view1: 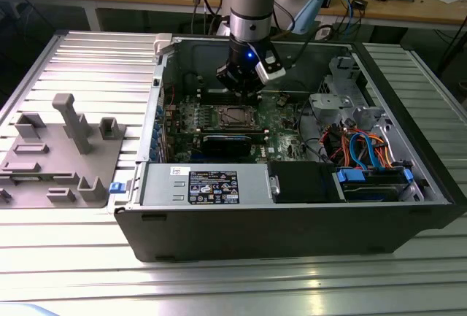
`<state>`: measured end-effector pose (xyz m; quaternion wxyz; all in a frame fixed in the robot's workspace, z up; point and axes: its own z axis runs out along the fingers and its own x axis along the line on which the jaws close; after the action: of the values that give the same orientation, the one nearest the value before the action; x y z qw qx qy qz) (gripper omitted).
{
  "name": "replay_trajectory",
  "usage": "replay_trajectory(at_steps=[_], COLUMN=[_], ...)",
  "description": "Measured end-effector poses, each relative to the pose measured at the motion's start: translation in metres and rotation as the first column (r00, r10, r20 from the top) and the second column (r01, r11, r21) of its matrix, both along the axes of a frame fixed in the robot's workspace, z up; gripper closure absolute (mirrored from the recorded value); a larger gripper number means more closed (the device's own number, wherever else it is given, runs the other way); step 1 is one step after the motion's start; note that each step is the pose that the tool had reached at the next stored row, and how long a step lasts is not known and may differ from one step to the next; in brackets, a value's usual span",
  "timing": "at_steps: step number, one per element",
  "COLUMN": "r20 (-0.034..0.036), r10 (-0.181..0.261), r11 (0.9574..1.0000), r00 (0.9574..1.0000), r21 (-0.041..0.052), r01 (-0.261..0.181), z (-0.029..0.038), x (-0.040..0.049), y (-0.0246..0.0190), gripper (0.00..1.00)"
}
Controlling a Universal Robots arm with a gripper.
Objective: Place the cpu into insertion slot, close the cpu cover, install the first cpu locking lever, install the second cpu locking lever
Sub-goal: 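Install the second cpu locking lever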
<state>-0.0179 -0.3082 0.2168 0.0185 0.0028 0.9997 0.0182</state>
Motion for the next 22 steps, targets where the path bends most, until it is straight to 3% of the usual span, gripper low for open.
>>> replay_trajectory(at_steps=[10,16,22], r20=[0.0,0.0,0.0], r10=[0.0,0.0,0.0], r11=[1.0,1.0,1.0], r00=[1.0,1.0,1.0], r21=[-0.0002,-0.0002,-0.0001], r01=[0.0,0.0,0.0], z=[0.0149,0.0193,0.0278], x=[0.0,0.0,0.0002], y=[0.0,0.0,0.0], gripper=[0.89,0.89,0.89])
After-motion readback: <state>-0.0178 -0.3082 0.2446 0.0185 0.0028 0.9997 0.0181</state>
